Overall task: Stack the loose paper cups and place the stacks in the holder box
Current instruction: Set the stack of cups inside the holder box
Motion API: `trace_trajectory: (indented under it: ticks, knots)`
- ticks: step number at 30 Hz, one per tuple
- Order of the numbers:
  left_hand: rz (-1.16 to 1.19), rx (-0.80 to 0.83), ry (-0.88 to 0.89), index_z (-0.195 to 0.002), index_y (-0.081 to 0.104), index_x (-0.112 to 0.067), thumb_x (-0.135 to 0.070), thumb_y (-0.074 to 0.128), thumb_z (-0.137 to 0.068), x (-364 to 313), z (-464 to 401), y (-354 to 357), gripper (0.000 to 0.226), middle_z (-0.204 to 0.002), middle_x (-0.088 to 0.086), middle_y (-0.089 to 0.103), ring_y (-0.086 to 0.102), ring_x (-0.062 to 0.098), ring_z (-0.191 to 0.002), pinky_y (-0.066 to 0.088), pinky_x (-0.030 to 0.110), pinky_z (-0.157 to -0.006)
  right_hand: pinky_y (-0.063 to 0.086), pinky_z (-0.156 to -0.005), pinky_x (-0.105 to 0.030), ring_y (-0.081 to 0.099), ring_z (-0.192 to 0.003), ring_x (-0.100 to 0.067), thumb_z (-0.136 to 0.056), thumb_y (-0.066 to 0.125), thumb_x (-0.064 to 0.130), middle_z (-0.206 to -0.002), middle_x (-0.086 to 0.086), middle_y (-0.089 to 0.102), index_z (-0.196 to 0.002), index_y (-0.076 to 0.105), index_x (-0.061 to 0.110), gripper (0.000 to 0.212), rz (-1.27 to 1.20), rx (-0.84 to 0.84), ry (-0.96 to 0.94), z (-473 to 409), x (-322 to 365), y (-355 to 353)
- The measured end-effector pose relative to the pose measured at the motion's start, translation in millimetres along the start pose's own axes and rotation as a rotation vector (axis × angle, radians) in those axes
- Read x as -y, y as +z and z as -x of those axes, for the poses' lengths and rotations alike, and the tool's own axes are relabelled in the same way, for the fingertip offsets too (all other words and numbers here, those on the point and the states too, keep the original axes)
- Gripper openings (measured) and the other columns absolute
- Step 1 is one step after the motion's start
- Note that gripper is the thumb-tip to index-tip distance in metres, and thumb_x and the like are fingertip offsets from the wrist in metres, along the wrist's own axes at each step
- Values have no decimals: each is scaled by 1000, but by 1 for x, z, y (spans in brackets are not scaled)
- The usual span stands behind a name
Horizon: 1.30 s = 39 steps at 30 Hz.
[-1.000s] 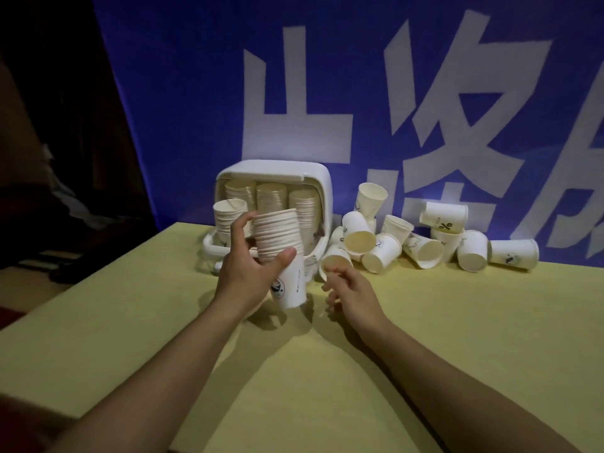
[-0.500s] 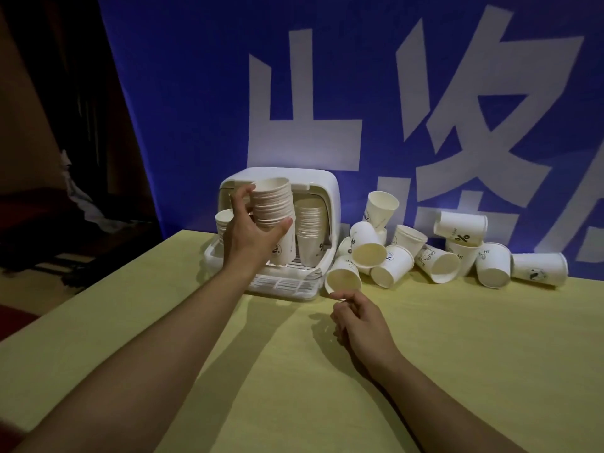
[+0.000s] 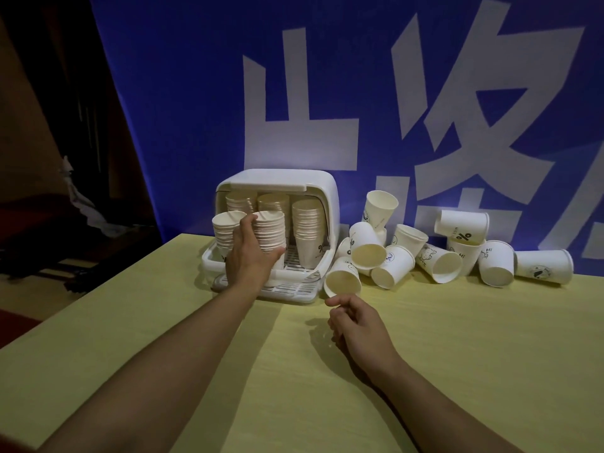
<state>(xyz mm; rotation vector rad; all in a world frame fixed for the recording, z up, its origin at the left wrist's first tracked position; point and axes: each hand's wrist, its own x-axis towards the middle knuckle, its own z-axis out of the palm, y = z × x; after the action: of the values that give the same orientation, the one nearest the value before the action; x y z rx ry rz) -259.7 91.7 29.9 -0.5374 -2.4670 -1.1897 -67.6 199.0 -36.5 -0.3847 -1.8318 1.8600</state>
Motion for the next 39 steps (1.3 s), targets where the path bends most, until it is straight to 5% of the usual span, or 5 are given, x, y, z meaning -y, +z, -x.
trace_trajectory:
  ticks: [20, 31, 35, 39]
  knots:
    - [-51, -4, -6, -141, 27, -29, -33, 86, -79, -3, -3, 3, 86, -147, 6, 43, 55, 38, -124, 50, 48, -90, 40, -57, -29, 47, -62, -15, -99, 52, 6, -72, -4, 59, -100, 68, 13, 17, 77, 23, -4, 5, 4, 0]
    - [-254, -45, 52, -147, 23, -29, -53, 82, -77, -9, -1, -20, 94, -154, 5, 35, 55, 37, -125, 49, 49, -89, 42, -56, -27, 47, -62, -16, -100, 52, 6, -73, -6, 59, -101, 68, 11, 17, 95, 14, 3, 9, 9, 0]
    - [-65, -101, 46, -140, 35, -29, -49, 78, -82, -20, 1, -31, 75, -147, -4, 46, 57, 29, -120, 46, 42, -82, 45, -58, -30, 50, -62, -16, -99, 52, 5, -74, -6, 61, -100, 69, 12, 18, 102, -17, 8, 8, 9, 1]
    - [415, 23, 2, -121, 49, -31, -41, 77, -87, -50, 16, -35, 45, -113, -14, 63, 61, 14, -101, 42, 32, -78, 36, -51, -31, 44, -53, -17, -97, 50, 0, -68, -6, 56, -100, 68, 9, 20, -31, -112, 37, 3, 9, -1]
